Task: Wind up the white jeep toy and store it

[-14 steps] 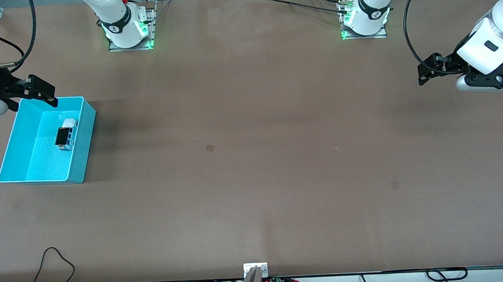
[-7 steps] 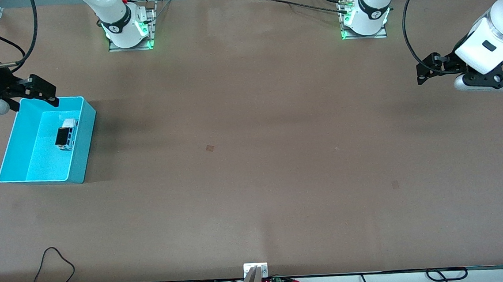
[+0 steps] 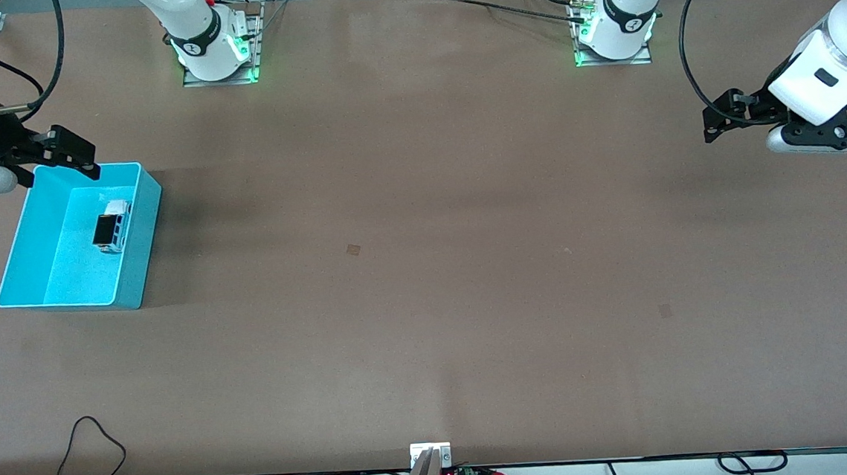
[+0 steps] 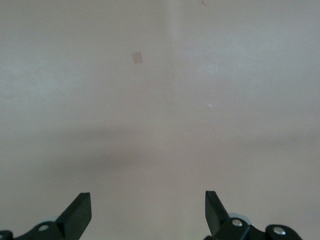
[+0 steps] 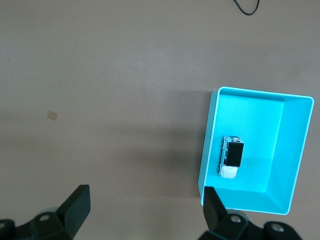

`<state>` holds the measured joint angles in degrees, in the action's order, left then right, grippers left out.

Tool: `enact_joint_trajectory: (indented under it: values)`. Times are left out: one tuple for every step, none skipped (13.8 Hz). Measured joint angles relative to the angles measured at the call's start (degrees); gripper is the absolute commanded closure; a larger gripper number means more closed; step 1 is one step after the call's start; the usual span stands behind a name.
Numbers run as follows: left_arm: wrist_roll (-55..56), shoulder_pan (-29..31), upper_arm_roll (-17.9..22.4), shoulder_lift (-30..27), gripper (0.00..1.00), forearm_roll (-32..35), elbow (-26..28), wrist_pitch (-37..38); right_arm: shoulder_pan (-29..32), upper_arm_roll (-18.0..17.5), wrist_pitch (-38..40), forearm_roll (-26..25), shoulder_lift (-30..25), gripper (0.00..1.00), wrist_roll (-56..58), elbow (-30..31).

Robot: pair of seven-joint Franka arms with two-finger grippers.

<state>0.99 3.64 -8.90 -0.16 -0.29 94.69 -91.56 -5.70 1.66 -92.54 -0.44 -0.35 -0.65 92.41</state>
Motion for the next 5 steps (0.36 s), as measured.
enact_joint_trajectory:
  values:
    - [0.01,0.01,0.0,0.0,0.0,0.0,0.0,0.0,0.02,0.0,0.01,0.0,0.02,0.0,0.0,0.02]
    - [0.01,0.02,0.0,0.0,0.0,0.0,0.0,0.01,0.06,0.01,0.01,0.0,0.08,0.0,0.0,0.03]
    - [0.01,0.02,0.0,0.0,0.0,0.0,0.0,0.01,0.11,0.06,0.04,0.0,0.23,0.0,0.0,0.05]
    - [0.01,0.03,0.0,0.0,0.0,0.0,0.0,0.02,0.19,0.12,0.13,0.0,0.55,0.0,0.0,0.07]
    - [0.01,0.03,0.0,0.0,0.0,0.0,0.0,0.02,0.27,0.16,0.14,0.0,0.99,0.0,0.0,0.1]
